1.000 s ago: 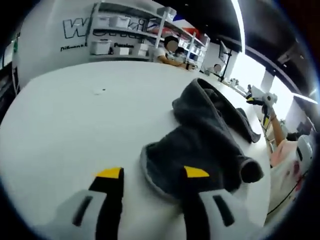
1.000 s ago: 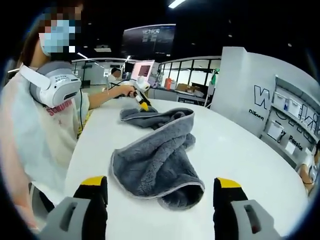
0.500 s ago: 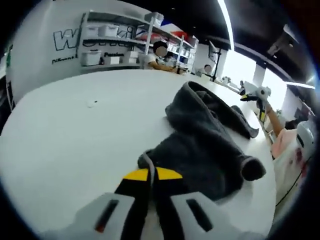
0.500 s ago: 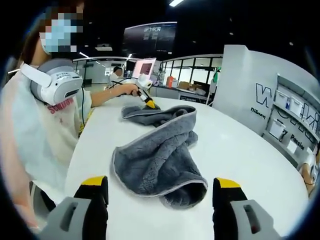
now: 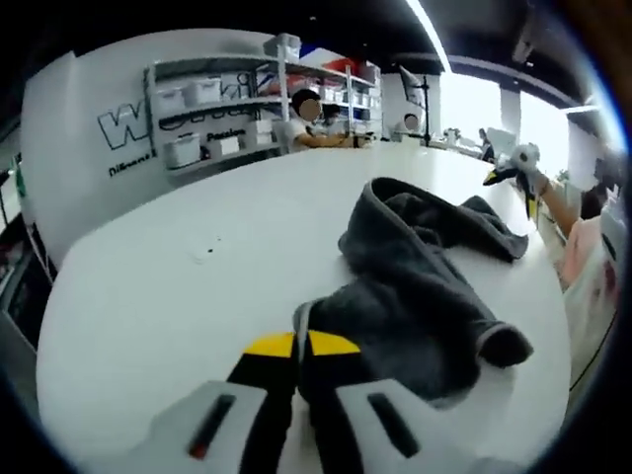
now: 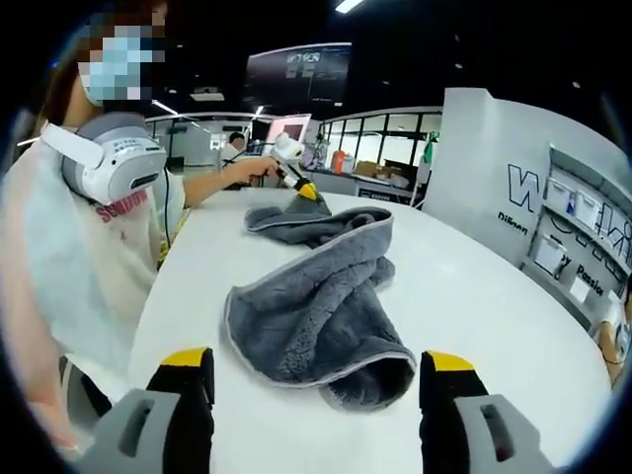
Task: Fold the towel on the table until its edges align and the towel forms a compact rectangular stack.
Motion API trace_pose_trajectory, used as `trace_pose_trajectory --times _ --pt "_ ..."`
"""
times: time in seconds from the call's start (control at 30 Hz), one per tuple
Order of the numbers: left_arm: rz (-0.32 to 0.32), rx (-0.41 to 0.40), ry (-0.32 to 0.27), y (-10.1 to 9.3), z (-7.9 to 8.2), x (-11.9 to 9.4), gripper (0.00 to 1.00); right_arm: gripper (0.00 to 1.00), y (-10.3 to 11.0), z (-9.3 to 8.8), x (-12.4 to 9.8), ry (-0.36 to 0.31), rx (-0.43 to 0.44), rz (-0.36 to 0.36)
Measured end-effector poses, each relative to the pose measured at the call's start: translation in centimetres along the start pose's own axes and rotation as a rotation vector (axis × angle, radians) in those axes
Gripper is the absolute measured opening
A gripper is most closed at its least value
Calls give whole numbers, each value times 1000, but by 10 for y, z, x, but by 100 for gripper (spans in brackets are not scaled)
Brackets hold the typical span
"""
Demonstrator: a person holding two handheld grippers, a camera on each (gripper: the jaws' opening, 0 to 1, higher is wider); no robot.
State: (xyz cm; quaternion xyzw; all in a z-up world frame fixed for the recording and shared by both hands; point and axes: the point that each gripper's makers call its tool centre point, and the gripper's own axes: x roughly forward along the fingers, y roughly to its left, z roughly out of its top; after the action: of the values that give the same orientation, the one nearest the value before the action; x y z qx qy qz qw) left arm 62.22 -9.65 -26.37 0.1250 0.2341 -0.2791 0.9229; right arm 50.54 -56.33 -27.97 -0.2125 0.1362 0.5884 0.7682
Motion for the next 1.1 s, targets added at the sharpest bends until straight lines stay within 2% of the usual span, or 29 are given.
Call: trace_pose_trajectory --times 0.2,0.33,0.6,0.63,0.8,1.0,1.1 --pt "43 57 5 10 16 -7 4 89 1 -3 -3 -4 -1 -7" --pt "69 98 -18 16 36 -15 4 89 1 -6 -4 -5 4 -9" --pt "131 201 -88 26 93 -37 4 88 1 -5 -3 -13 -4 -4" --pt "124 211 -83 24 97 -40 4 88 1 -5 -2 -15 -3 -4" --pt "175 263 -129 32 129 -60 4 88 1 -9 0 -13 1 2" --pt "202 296 -156 34 154 -83 4 88 0 -9 -2 -22 0 2" --pt "217 300 -159 37 161 -95 4 88 -1 -8 -2 -26 -2 -1"
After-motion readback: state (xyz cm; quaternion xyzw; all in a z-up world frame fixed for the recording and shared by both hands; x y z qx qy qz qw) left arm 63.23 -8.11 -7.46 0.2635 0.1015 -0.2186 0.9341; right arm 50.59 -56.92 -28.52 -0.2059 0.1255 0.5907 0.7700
